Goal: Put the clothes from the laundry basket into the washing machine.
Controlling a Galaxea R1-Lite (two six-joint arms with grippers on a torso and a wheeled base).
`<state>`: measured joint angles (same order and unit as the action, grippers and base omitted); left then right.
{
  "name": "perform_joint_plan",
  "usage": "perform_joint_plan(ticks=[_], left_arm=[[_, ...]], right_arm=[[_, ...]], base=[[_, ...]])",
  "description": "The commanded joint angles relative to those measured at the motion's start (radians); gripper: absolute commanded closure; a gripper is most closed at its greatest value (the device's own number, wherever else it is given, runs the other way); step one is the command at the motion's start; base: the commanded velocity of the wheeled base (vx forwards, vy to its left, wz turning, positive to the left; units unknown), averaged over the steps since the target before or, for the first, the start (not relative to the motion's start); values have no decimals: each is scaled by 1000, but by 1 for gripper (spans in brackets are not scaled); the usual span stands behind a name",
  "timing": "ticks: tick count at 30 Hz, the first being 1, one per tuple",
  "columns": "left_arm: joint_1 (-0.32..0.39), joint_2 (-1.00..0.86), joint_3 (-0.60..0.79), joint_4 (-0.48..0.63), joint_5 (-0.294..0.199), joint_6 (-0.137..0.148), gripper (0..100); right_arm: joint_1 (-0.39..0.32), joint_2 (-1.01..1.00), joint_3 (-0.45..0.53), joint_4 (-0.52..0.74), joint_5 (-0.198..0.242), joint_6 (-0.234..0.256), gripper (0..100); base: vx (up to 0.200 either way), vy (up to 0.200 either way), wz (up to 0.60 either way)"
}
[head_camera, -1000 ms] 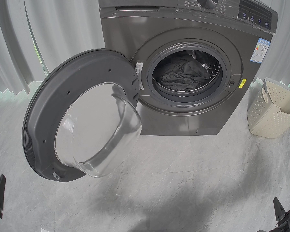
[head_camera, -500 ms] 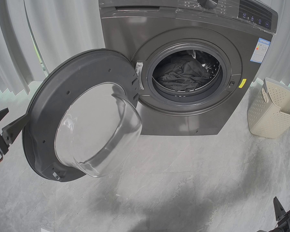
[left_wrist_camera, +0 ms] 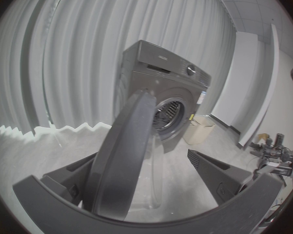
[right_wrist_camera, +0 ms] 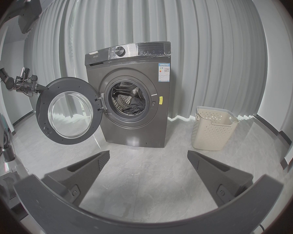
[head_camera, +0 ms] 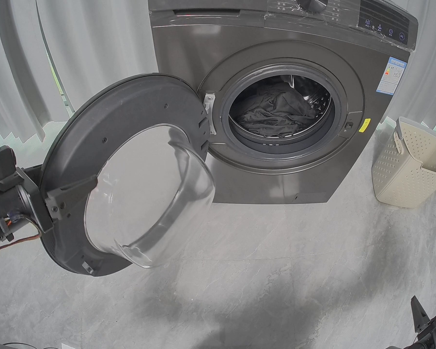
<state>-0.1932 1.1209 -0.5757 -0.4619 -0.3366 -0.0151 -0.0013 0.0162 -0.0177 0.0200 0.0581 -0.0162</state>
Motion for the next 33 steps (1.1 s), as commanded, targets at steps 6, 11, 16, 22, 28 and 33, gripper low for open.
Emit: perform_joint_plan(ticks=[6, 11, 16, 22, 28, 33], left_arm=[[-328, -69, 2, -14, 8, -135, 0], [-324, -79, 24, -15, 10, -137, 0], [-319, -136, 31, -7, 34, -141, 0], [-226, -122, 60, -4, 57, -132, 0], [-221, 27, 74, -30, 74, -91, 0], [-265, 166, 63, -124, 103, -89, 0]], right_arm=[[0, -16, 10, 0, 0, 1, 0], [0, -16, 10, 0, 0, 1, 0], [0, -16, 10, 0, 0, 1, 0], [-2, -16, 10, 0, 0, -1, 0], [-2, -16, 10, 0, 0, 1, 0], [0, -16, 10, 0, 0, -1, 0]], base=[[0, 0, 0], [0, 0, 0], [0, 0, 0], [0, 0, 0], [0, 0, 0], [0, 0, 0]])
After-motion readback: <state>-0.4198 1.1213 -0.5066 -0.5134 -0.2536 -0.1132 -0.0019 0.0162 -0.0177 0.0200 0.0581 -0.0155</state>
